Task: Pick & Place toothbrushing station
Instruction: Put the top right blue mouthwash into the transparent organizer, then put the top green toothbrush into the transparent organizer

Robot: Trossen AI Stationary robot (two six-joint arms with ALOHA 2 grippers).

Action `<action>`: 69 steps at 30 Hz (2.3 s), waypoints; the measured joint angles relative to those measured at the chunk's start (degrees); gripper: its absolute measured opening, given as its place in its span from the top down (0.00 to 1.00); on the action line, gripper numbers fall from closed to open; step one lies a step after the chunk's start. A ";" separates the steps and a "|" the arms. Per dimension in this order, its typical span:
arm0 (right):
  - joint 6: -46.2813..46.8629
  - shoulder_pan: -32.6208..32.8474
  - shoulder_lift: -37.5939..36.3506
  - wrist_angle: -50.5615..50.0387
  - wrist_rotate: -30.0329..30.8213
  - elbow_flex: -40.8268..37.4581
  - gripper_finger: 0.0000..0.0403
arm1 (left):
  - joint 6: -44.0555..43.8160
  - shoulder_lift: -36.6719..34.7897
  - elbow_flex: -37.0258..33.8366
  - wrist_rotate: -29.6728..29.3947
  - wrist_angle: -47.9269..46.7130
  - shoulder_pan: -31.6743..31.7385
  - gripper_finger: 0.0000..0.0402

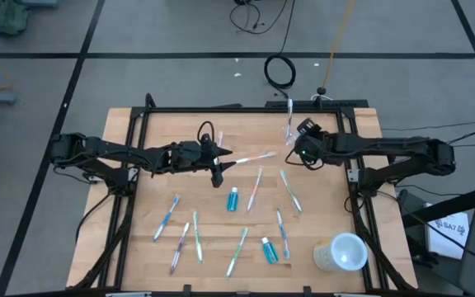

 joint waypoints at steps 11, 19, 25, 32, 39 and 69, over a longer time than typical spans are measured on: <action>-18.66 -0.85 1.71 11.95 1.30 -8.19 0.77 | 0.03 0.00 0.00 0.02 0.01 0.00 0.51; -22.40 -1.11 1.67 19.97 1.16 -11.85 0.72 | 0.17 0.00 0.00 0.02 0.02 0.00 0.51; -21.78 -1.11 1.66 20.57 0.78 -11.91 0.69 | 0.23 0.00 0.00 0.02 0.02 0.00 0.51; -20.06 -1.09 1.66 22.05 -3.42 -11.91 0.69 | 0.23 0.00 0.00 0.02 0.04 0.00 0.51; -12.13 -1.09 1.66 30.88 0.46 -11.91 0.68 | 0.21 0.00 0.00 0.03 0.04 0.00 0.51; 86.74 17.57 -7.34 32.97 -20.37 -11.91 0.68 | -0.34 0.00 0.02 0.11 0.07 0.00 0.51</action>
